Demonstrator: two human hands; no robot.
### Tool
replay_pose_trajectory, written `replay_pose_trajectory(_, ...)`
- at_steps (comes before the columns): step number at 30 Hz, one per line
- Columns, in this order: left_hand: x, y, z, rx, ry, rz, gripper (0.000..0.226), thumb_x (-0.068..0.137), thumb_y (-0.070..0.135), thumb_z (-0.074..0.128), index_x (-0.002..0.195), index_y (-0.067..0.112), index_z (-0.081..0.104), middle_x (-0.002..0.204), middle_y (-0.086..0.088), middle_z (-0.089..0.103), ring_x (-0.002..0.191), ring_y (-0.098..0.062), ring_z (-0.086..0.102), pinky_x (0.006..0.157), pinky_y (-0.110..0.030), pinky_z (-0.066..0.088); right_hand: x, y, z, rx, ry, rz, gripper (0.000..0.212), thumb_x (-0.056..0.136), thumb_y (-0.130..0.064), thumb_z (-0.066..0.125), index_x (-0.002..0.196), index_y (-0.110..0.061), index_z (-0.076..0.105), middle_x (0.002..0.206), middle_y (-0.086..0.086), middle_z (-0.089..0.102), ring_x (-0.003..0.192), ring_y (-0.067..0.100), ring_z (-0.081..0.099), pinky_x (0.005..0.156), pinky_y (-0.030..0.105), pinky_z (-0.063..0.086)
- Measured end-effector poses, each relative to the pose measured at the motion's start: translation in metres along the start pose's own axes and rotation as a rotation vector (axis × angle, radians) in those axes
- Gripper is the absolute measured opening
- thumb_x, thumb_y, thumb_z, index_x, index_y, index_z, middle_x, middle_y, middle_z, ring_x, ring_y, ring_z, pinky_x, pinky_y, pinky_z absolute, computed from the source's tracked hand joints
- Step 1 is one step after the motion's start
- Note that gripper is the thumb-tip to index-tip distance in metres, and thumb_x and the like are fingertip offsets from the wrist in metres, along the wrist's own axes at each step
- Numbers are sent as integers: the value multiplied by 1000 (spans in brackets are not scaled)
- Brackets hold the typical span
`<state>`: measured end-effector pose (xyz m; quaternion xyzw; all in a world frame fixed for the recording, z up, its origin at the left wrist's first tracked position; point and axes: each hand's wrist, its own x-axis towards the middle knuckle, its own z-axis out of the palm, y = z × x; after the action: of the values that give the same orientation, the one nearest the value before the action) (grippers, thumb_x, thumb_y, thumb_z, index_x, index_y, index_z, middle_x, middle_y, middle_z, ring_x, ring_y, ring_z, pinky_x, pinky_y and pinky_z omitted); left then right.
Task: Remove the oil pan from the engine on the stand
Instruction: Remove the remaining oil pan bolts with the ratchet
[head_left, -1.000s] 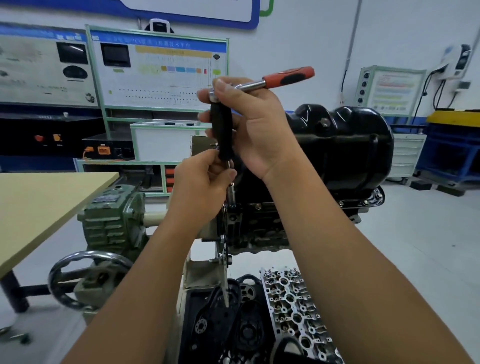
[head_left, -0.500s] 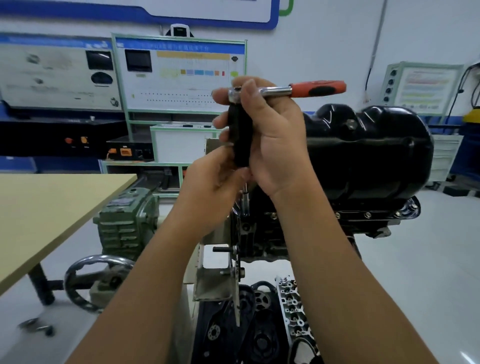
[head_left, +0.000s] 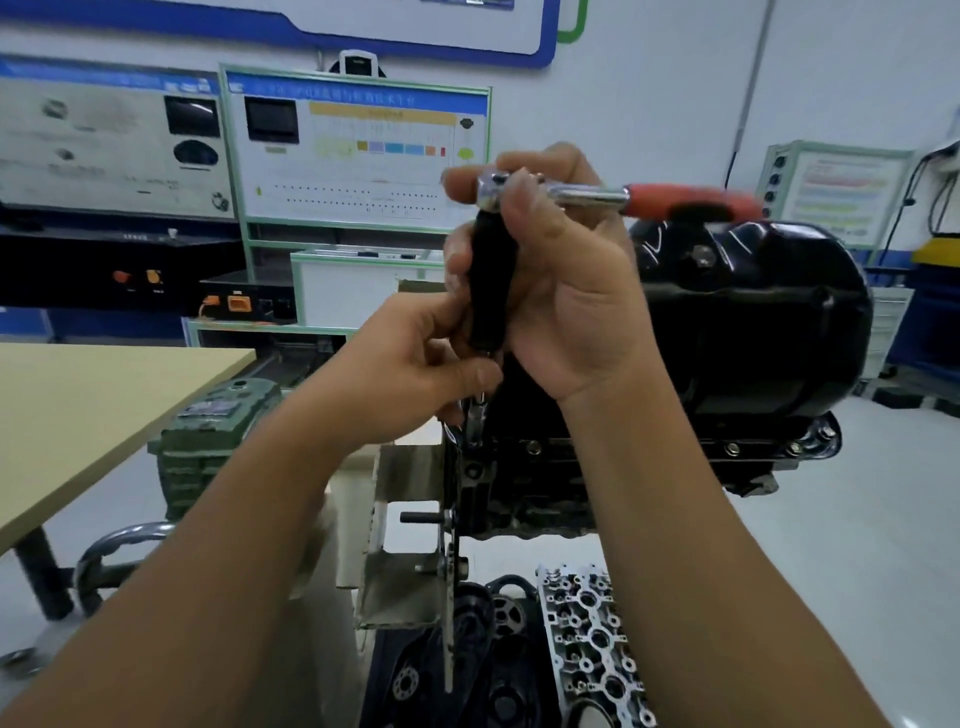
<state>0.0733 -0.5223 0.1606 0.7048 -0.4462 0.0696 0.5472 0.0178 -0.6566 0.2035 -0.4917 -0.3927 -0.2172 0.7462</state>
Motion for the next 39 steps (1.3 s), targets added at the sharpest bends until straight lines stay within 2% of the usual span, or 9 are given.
replay_pose_trajectory(4, 2, -9, 4, -5, 59, 50, 16, 87, -6, 75, 93, 2, 62, 84, -21, 61, 64, -36, 63, 57, -47, 60, 9, -2, -7, -95, -101, -83, 19, 92, -3, 68, 100, -6, 51, 110, 22, 68, 75, 33, 71, 61, 38, 55)
replay_pose_trajectory(8, 1, -17, 17, -27, 130, 71, 22, 82, 11, 79, 92, 12, 60, 80, -13, 68, 71, -36, 74, 53, -41, 61, 11, 6, -9, 141, -61, 84, 28, 106, -35, 46, 107, -8, 55, 98, 12, 75, 66, 22, 70, 56, 30, 54)
replay_pose_trajectory(14, 3, -23, 20, -27, 176, 119, 35, 80, 20, 77, 99, 0, 56, 79, -14, 65, 69, -27, 75, 53, -33, 57, 7, 8, -10, -32, 42, -105, 17, 96, -8, 65, 110, -8, 55, 107, 13, 72, 70, 26, 70, 55, 30, 52)
replay_pose_trajectory(19, 0, -14, 12, 23, 51, 102, 15, 85, 13, 72, 97, 4, 68, 83, -13, 70, 78, -29, 74, 78, -60, 59, 3, 0, -12, -8, -22, 27, 17, 106, -20, 46, 112, -10, 58, 107, 10, 74, 75, 24, 71, 57, 33, 53)
replay_pose_trajectory(23, -6, -13, 2, -22, -16, 19, 10, 90, -8, 70, 95, 0, 67, 87, -12, 73, 85, -25, 77, 87, -51, 61, 5, 4, -5, -4, -128, 62, 16, 106, -14, 43, 113, -9, 57, 109, 13, 73, 70, 26, 69, 56, 34, 50)
replay_pose_trajectory(27, -9, -12, 4, 73, 109, 46, 20, 81, 2, 83, 92, 11, 70, 85, -1, 73, 81, -21, 73, 81, -39, 61, 9, 6, -2, -73, -188, -19, 16, 95, -2, 60, 109, -8, 55, 116, 17, 70, 76, 31, 72, 58, 36, 56)
replay_pose_trajectory(30, -10, -12, 3, 105, 140, 71, 25, 80, 6, 85, 89, 21, 67, 82, 6, 71, 75, -19, 70, 74, -39, 60, 12, 8, -3, -91, -163, -9, 14, 98, -7, 58, 112, -7, 57, 117, 18, 70, 80, 31, 72, 61, 37, 59)
replay_pose_trajectory(34, -10, -16, 2, 144, 45, 65, 13, 87, 1, 76, 91, 11, 71, 83, 0, 75, 80, -22, 73, 76, -50, 60, 11, 12, 0, 14, -78, 54, 24, 108, -20, 39, 113, -9, 60, 109, 14, 74, 75, 25, 73, 57, 33, 56)
replay_pose_trajectory(39, -8, -17, 11, 162, 152, 58, 18, 80, 4, 85, 81, 14, 69, 75, -2, 71, 70, -24, 70, 72, -47, 60, 4, 14, 4, -45, 79, -122, 16, 97, 0, 59, 109, -10, 59, 115, 17, 70, 73, 26, 70, 55, 31, 54)
